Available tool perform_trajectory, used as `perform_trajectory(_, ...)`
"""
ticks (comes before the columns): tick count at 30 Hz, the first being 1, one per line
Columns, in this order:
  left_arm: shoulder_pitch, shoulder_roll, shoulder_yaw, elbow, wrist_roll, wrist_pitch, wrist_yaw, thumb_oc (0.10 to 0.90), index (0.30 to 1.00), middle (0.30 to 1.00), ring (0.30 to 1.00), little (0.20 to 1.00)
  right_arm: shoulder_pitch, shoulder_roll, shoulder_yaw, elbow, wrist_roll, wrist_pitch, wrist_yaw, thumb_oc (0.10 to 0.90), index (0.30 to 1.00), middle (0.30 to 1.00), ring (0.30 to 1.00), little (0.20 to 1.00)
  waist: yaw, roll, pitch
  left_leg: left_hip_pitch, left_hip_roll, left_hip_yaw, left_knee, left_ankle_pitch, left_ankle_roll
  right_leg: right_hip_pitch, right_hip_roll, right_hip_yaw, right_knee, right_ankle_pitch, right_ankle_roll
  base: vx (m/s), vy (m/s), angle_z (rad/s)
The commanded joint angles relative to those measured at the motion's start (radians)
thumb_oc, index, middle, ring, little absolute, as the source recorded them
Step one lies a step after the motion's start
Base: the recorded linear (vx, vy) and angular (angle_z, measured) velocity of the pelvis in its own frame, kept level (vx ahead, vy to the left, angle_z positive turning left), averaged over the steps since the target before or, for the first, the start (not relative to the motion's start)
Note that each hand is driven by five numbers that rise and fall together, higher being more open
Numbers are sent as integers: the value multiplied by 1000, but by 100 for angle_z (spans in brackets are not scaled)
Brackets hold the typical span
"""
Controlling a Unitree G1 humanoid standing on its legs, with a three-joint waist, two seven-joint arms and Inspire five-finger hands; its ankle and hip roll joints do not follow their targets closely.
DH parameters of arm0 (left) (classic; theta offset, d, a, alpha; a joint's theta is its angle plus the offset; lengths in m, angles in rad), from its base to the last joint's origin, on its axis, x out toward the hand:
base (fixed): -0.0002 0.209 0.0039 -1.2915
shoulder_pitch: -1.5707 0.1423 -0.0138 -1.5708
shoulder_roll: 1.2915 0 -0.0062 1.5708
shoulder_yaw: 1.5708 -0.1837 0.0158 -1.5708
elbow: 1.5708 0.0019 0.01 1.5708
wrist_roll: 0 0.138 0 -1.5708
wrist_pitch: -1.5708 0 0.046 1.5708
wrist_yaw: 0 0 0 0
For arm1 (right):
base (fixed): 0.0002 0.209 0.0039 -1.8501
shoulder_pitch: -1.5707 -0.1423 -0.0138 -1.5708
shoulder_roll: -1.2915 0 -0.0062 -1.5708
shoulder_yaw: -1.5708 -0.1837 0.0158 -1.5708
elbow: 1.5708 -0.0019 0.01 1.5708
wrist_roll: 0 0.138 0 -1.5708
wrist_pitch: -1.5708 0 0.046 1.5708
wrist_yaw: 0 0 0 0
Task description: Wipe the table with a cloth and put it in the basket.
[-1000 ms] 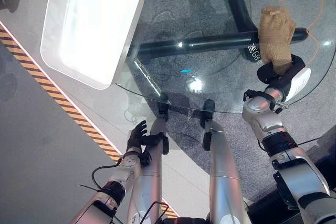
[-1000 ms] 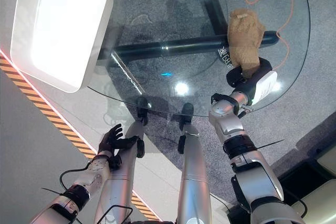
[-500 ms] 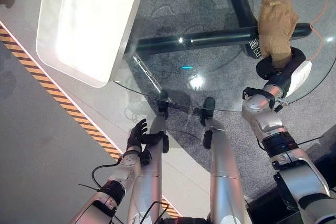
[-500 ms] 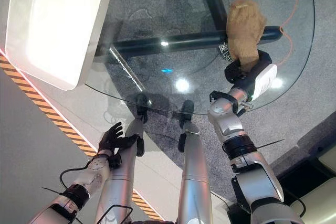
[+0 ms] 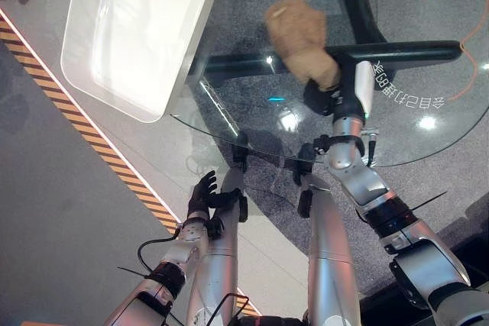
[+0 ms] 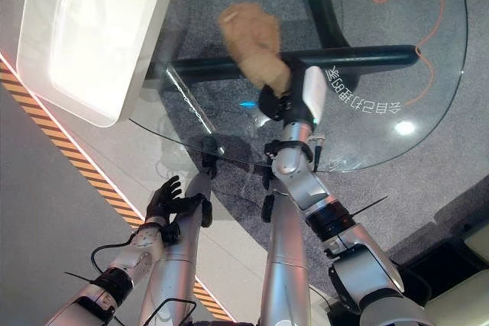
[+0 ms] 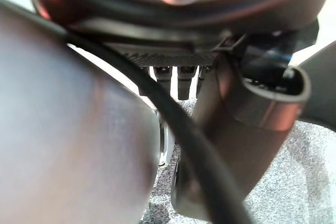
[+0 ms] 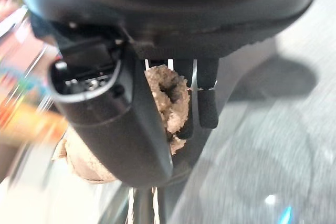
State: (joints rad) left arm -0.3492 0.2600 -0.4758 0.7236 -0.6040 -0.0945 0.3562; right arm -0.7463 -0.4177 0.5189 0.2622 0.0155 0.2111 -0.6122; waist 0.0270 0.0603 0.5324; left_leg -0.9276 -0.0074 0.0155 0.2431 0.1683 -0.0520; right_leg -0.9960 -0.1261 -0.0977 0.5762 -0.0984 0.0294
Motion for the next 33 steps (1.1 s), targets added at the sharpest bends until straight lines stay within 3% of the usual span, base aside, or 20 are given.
perform_trajectory(1,112,-70,-43,-21,19,18,-9,800,900,900,900,900,-19,37,84,-131,-64,-44,84,100,300,300,300,200,3,24,-12,-42,-88,46,192,-180,53,14,28,-28,-225,172,39,-6,15,7)
perform_trajectory(10,80,-68,-59,-14,6,36,-10,800,900,900,900,900,-44,52,182,-97,-93,-37,187,100,300,300,300,200,11,29,-12,-44,-92,46,194,-177,51,12,21,-35,-224,172,42,-1,7,3)
perform_trajectory(13,69,-64,-64,-13,0,45,-9,800,900,900,900,900,-58,46,220,-102,-98,-41,265,100,300,300,300,200,14,30,-12,-46,-93,47,197,-176,51,11,18,-39,-223,172,44,0,0,0)
perform_trajectory(18,54,-56,-62,-1,-2,49,-26,800,900,900,900,900,-87,32,270,-120,-34,-72,380,100,300,300,300,200,20,29,-12,-47,-92,50,201,-176,49,11,14,-44,-220,170,45,2,-2,1)
perform_trajectory(23,42,-45,-62,-1,-10,64,-28,800,900,900,900,900,-105,11,292,-142,23,-99,408,100,300,300,300,200,22,27,-12,-50,-90,50,207,-176,49,8,12,-47,-214,168,46,4,-9,4)
perform_trajectory(27,45,-37,-60,-2,-10,67,-29,800,900,900,900,900,-120,-11,306,-186,16,-136,508,100,300,300,300,200,23,25,-12,-52,-87,51,210,-176,48,4,11,-51,-206,166,47,5,-15,5)
perform_trajectory(33,44,-22,-62,-12,-17,75,-28,800,900,900,900,900,-115,-35,307,-210,48,-114,425,100,300,300,300,200,23,22,-12,-60,-81,52,219,-178,51,-4,7,-53,-194,165,48,2,-6,0)
